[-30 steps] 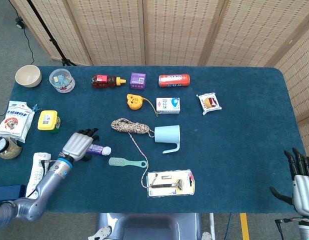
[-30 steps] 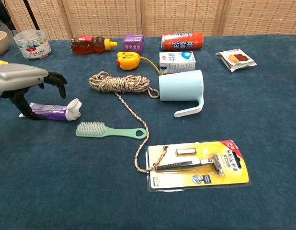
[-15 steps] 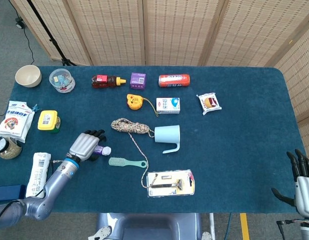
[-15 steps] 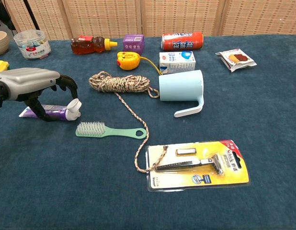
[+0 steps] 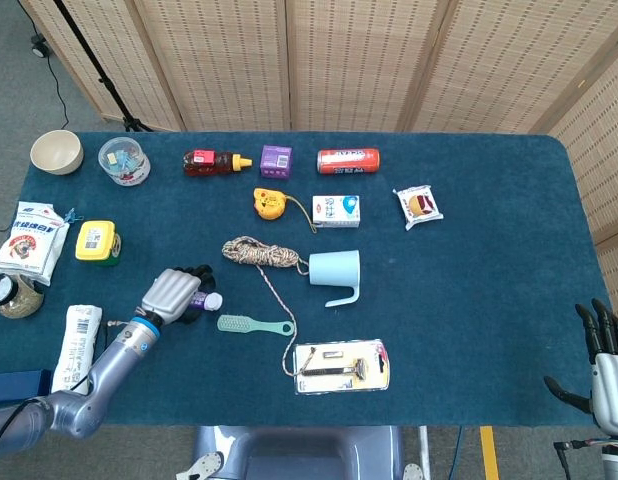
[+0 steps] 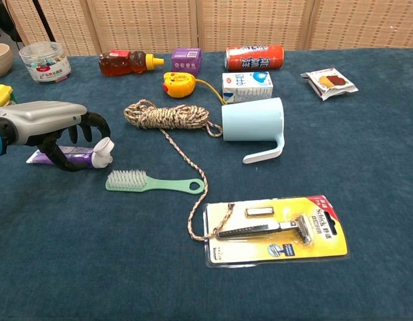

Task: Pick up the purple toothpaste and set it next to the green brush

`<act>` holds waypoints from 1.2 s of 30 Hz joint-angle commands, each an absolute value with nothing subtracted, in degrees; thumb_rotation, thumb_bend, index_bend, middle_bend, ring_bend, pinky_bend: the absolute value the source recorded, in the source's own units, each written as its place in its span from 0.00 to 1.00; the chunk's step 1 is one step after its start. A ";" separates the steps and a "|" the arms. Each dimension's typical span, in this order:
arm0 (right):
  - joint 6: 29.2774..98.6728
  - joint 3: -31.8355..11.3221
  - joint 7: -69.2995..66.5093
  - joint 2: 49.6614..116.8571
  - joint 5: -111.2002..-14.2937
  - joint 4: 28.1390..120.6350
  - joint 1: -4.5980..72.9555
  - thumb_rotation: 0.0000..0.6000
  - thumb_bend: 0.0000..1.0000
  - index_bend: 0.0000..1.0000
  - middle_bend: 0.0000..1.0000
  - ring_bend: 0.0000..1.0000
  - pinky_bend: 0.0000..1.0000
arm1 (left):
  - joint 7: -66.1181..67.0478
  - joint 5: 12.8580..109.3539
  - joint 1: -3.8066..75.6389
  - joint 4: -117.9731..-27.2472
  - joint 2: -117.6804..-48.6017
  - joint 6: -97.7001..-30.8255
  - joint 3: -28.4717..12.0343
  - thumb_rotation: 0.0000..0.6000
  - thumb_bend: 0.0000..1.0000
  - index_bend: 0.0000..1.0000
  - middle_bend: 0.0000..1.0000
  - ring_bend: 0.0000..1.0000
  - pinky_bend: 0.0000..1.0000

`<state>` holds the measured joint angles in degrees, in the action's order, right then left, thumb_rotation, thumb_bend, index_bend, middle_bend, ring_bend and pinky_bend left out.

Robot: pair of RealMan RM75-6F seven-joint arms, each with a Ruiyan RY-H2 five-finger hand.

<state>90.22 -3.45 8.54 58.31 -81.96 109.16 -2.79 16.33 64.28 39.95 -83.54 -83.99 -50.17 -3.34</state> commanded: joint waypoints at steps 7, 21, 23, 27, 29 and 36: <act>90.53 -3.51 8.53 58.20 -81.98 109.33 -3.02 1.00 0.16 0.00 0.00 0.00 0.00 | 13.86 65.53 40.09 -82.50 -84.02 -48.64 -3.30 1.00 0.34 0.35 0.22 0.30 0.35; 90.72 -3.47 8.27 58.13 -81.94 109.58 -3.35 1.00 0.16 0.00 0.00 0.00 0.00 | 11.64 66.03 39.54 -81.90 -83.34 -47.58 -2.88 1.00 0.35 0.35 0.24 0.31 0.36; 90.77 -3.47 8.31 58.11 -81.86 109.63 -3.42 1.00 0.16 0.00 0.00 0.00 0.00 | 11.52 66.10 39.49 -81.76 -83.47 -47.49 -2.80 1.00 0.35 0.35 0.24 0.31 0.36; 90.86 -3.47 8.31 58.05 -81.84 109.77 -3.53 1.00 0.16 0.00 0.00 0.00 0.00 | 11.26 66.25 39.19 -81.64 -83.64 -47.71 -2.71 1.00 0.40 0.39 0.27 0.33 0.37; 90.92 -3.52 8.26 58.05 -81.87 109.72 -3.55 1.00 0.16 0.00 0.00 0.00 0.00 | 10.90 66.47 38.87 -81.82 -83.58 -48.16 -2.73 1.00 0.45 0.42 0.30 0.36 0.39; 91.05 -3.76 7.79 58.00 -81.96 109.78 -3.53 1.00 0.16 0.00 0.00 0.00 0.00 | 9.86 67.33 38.38 -83.11 -82.68 -48.15 -2.38 1.00 0.60 0.51 0.37 0.43 0.48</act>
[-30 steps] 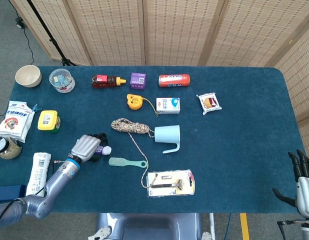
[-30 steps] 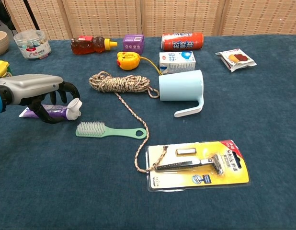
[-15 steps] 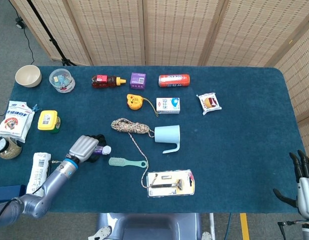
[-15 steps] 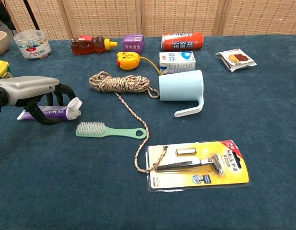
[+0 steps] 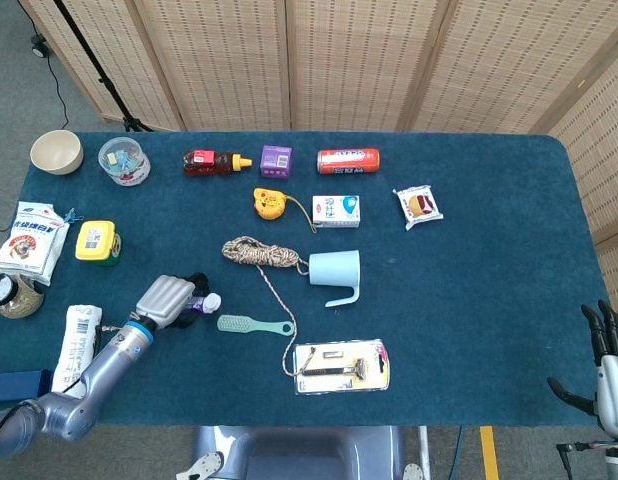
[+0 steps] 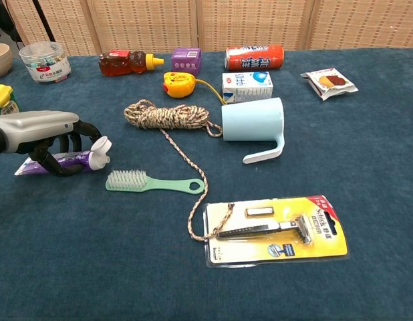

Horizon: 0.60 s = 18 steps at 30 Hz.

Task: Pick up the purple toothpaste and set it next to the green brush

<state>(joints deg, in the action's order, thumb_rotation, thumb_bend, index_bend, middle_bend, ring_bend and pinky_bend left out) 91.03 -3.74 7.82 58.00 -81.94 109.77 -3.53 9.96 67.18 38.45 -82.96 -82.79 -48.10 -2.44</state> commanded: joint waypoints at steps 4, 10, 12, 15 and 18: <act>90.87 -3.73 7.62 57.90 -82.08 109.87 -3.47 1.00 0.16 0.00 0.00 0.00 0.00 | 8.96 67.76 38.20 -84.03 -82.05 -48.55 -2.77 1.00 0.77 0.56 0.42 0.49 0.54; 89.93 -3.70 7.61 57.77 -82.37 109.95 -2.92 1.00 0.16 0.00 0.00 0.00 0.00 | 7.89 69.17 38.25 -86.18 -79.48 -49.52 -3.68 1.00 0.99 0.57 0.43 0.50 0.56; 89.59 -3.81 7.55 57.82 -82.49 109.87 -2.61 1.00 0.16 0.00 0.00 0.00 0.00 | 7.44 69.73 38.34 -87.26 -78.06 -49.62 -3.95 1.00 1.00 0.57 0.43 0.50 0.56; 88.90 -3.99 7.45 57.92 -82.63 109.67 -2.04 1.00 0.16 0.00 0.00 0.00 0.00 | 6.75 70.86 38.48 -88.67 -75.79 -49.74 -4.21 1.00 1.00 0.58 0.43 0.51 0.57; 88.10 -4.23 7.18 57.89 -82.88 109.70 -1.34 1.00 0.16 0.00 0.00 0.00 0.00 | 6.27 71.89 38.72 -89.42 -73.54 -49.87 -4.58 1.00 1.00 0.59 0.44 0.51 0.57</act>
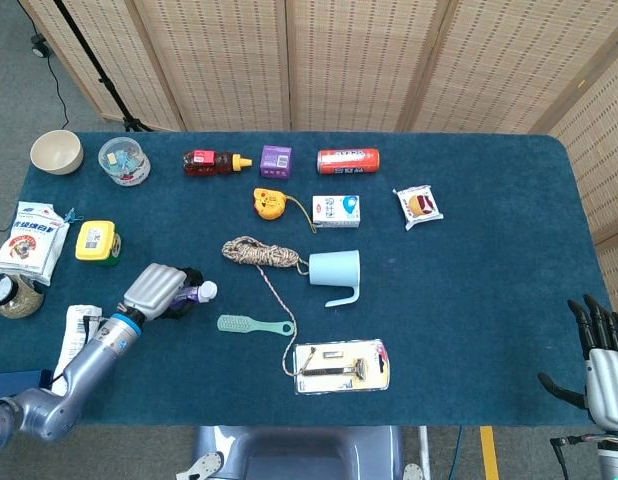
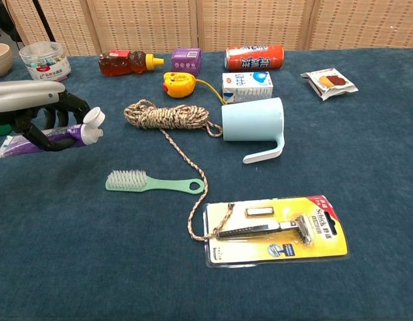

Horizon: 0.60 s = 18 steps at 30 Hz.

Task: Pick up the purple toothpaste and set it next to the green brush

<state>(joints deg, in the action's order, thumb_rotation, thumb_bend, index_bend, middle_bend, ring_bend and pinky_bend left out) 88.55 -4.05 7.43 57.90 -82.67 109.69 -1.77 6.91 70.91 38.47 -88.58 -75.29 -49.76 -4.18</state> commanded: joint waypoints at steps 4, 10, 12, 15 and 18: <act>86.74 -4.80 6.36 57.50 -83.41 109.74 -0.01 1.00 0.16 0.00 0.00 0.00 0.00 | 4.31 73.25 39.53 -90.62 -69.73 -48.96 -5.42 1.00 1.00 0.60 0.46 0.52 0.57; 84.11 -5.70 3.43 57.18 -84.36 109.55 2.40 1.00 0.16 0.00 0.00 0.00 0.00 | 0.28 76.67 42.08 -92.32 -64.18 -44.77 -5.92 1.00 1.00 0.61 0.46 0.52 0.57; 82.95 -6.01 1.82 57.21 -84.97 109.35 3.48 1.00 0.16 0.00 0.00 0.00 0.00 | -0.92 77.75 43.36 -92.96 -62.18 -42.48 -5.91 1.00 1.00 0.61 0.46 0.52 0.57; 80.75 -6.49 -0.98 57.41 -86.29 108.58 5.58 1.00 0.16 0.00 0.00 0.00 0.00 | -1.10 79.84 45.40 -94.32 -59.69 -39.76 -5.86 1.00 1.00 0.61 0.46 0.51 0.57; 77.87 -7.14 -5.76 58.00 -88.69 107.40 8.70 1.00 0.16 0.00 0.00 0.00 0.00 | -0.31 81.68 47.85 -96.42 -57.94 -36.93 -5.87 1.00 1.00 0.61 0.46 0.51 0.57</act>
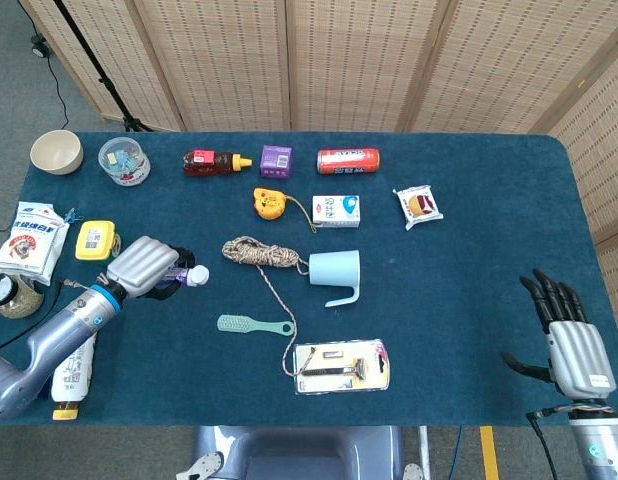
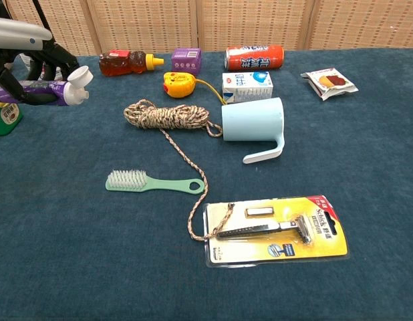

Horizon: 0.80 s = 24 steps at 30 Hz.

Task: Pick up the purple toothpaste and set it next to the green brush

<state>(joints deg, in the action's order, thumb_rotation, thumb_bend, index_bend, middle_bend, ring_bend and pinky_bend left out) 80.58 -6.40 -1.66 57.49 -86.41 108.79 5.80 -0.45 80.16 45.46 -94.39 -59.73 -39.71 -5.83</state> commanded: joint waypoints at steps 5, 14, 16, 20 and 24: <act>76.20 -7.59 -9.48 58.85 -90.73 105.99 11.31 1.00 0.16 0.00 0.00 0.00 0.00 | 0.58 81.76 49.58 -97.71 -57.48 -35.54 -6.29 1.00 1.00 0.61 0.46 0.51 0.57; 72.05 -7.73 -15.61 61.21 -95.02 103.73 17.27 1.00 0.16 0.08 0.00 0.00 0.00 | 2.69 79.87 52.90 -100.25 -56.79 -33.38 -7.83 1.00 1.00 0.61 0.46 0.51 0.57; 71.42 -7.66 -16.17 61.78 -95.57 103.35 18.23 1.00 0.16 0.13 0.00 0.00 0.00 | 3.22 79.02 53.51 -100.63 -56.62 -33.00 -8.19 1.00 1.00 0.61 0.46 0.51 0.57; 69.57 -7.89 -17.26 64.14 -96.61 101.95 21.15 1.00 0.16 0.25 0.00 0.00 0.00 | 5.13 76.06 55.43 -101.47 -56.57 -32.23 -9.53 1.00 1.00 0.61 0.46 0.51 0.57; 69.02 -8.08 -17.66 65.56 -96.68 101.06 22.66 1.00 0.16 0.30 0.00 0.00 0.00 | 7.63 73.21 56.58 -102.22 -56.70 -32.24 -9.91 1.00 1.00 0.61 0.46 0.51 0.57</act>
